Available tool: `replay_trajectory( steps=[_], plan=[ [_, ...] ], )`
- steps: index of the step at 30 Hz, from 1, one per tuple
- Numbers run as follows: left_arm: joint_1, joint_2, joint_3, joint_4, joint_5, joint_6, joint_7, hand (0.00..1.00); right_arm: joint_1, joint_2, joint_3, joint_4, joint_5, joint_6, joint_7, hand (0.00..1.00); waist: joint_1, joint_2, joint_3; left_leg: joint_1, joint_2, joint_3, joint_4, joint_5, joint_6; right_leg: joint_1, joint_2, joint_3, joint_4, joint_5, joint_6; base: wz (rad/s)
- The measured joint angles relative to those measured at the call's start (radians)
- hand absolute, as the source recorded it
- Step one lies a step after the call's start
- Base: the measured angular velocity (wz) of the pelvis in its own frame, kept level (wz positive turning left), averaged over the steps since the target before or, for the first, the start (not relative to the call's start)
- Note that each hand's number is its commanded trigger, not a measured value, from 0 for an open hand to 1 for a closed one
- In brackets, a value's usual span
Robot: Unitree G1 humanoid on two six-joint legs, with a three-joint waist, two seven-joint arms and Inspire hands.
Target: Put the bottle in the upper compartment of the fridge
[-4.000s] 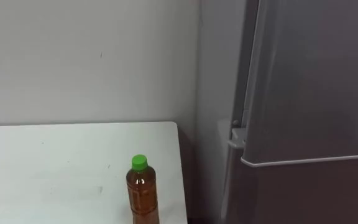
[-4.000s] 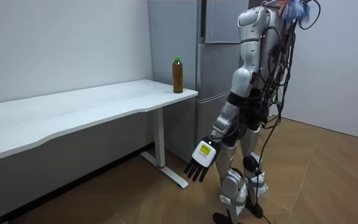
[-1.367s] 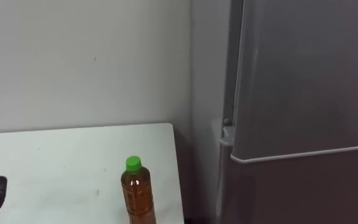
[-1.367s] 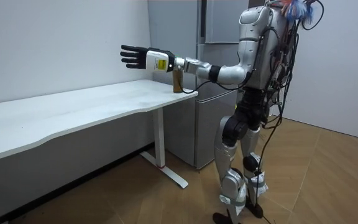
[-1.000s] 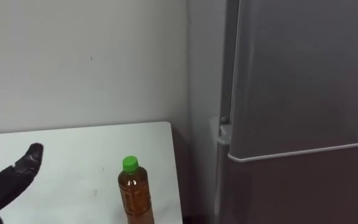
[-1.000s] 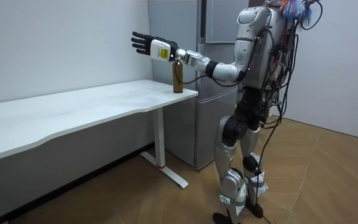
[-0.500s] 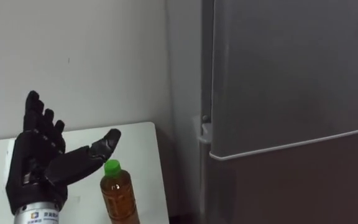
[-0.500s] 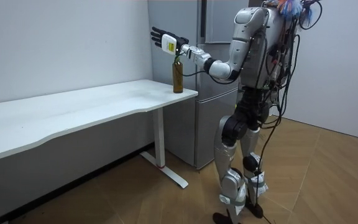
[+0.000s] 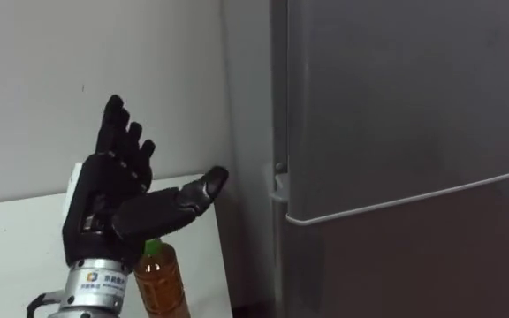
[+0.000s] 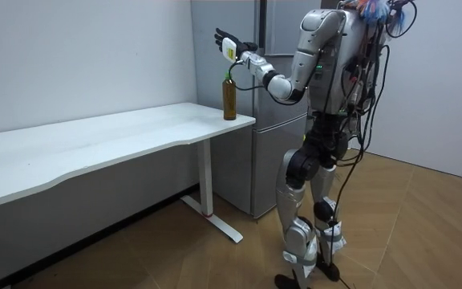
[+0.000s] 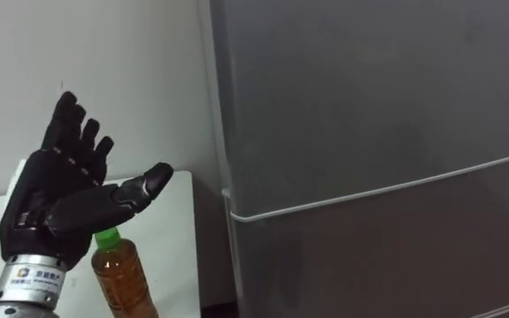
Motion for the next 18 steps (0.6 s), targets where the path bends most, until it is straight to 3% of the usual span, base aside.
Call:
replay_trajectory(
  steps=[7, 12, 18],
  plan=[
    [0.0, 0.0, -0.058, 0.0, -0.031, 0.041, -0.074, 0.0, -0.012, -0.001, 0.009, 0.01, -0.004, 0.009, -0.001, 0.0, -0.005, -0.006, 0.0051, 0.0, 0.001, 0.0, 0.0, 0.0, 0.0, 0.004, 0.001, 0.001, -0.002, 0.001, -0.001, 0.0],
    [0.0, 0.002, -0.097, 0.0, -0.034, 0.054, -0.119, 0.0, -0.041, -0.002, 0.008, 0.045, -0.004, 0.014, -0.001, 0.0, -0.015, 0.003, 0.0105, -0.005, 0.001, 0.0, 0.003, 0.0, 0.0, 0.004, 0.002, 0.0, -0.007, 0.003, 0.0, 0.01],
    [0.0, 0.002, -0.105, -0.041, -0.039, 0.069, -0.156, 0.0, -0.05, -0.004, 0.007, 0.051, -0.003, 0.013, 0.001, 0.0, -0.038, 0.014, 0.0054, -0.018, 0.002, -0.001, 0.004, 0.0, 0.0, -0.008, 0.002, -0.002, -0.008, 0.003, 0.0, 0.01]
  ],
)
